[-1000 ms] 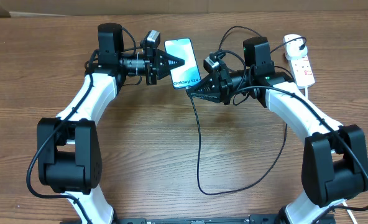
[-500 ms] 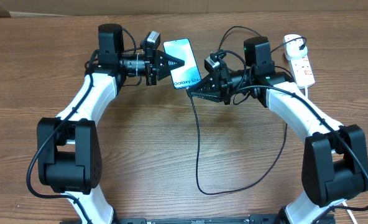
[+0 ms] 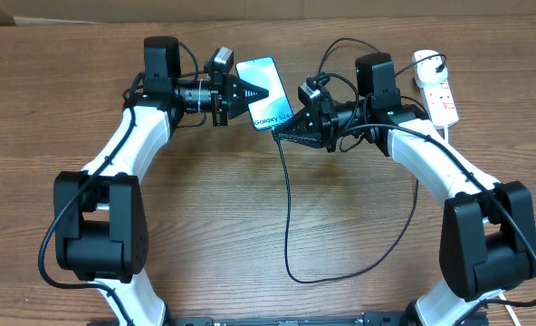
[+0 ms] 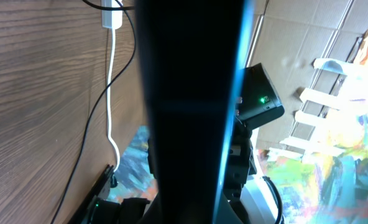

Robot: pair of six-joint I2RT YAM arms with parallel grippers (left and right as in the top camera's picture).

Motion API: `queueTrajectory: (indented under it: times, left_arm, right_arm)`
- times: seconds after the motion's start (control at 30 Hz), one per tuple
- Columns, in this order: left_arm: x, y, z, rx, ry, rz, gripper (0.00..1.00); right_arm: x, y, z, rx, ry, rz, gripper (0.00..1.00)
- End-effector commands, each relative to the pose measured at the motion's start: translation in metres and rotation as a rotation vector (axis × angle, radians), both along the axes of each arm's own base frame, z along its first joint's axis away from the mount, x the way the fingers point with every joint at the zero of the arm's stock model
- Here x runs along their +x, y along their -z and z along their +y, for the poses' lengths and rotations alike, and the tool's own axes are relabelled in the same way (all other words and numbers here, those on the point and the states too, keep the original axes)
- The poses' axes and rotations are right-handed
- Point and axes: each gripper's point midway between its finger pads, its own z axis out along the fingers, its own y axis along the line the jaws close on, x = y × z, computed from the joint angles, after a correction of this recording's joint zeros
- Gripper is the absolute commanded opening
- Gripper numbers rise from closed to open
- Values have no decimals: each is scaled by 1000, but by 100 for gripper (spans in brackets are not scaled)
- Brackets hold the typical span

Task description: Plug charger to phone and switch on socket

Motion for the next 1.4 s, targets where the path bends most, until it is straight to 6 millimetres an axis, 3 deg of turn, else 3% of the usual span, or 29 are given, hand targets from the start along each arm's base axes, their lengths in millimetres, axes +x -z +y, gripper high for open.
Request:
queueTrajectory:
  times: [0.0,0.47,0.63,0.67,0.8,0.93,1.07,1.2,1.37]
  left_arm:
    - [-36,-23,-23,-98,185,-56,4]
    - [-34,-23,-20,-98,176,-57,4]
    - [-27,-24,-14,-95,155,-95,4]
    - [-18,-23,-7,-81,116,-118,4]
    - [7,-15,20,-27,-11,-162,4]
    - [40,-4,63,60,-191,-206,4]
    - [52,3,86,104,-268,-219,4]
    - [48,16,90,139,-283,-169,4]
    - [49,32,94,223,-299,-218,4]
  right_arm:
    - [15,-5,1,-33,64,-74,4]
    - [13,-6,0,-24,52,-69,8]
    - [13,-6,1,-24,53,-74,20]
    - [13,-6,1,-24,53,-74,25]
    - [14,-5,1,-29,60,-76,29]
    - [15,-6,1,-27,60,-92,50]
    - [15,-4,1,-23,61,-158,56]
    - [22,20,12,-144,127,-207,64]
    - [38,100,8,-627,319,-249,65]
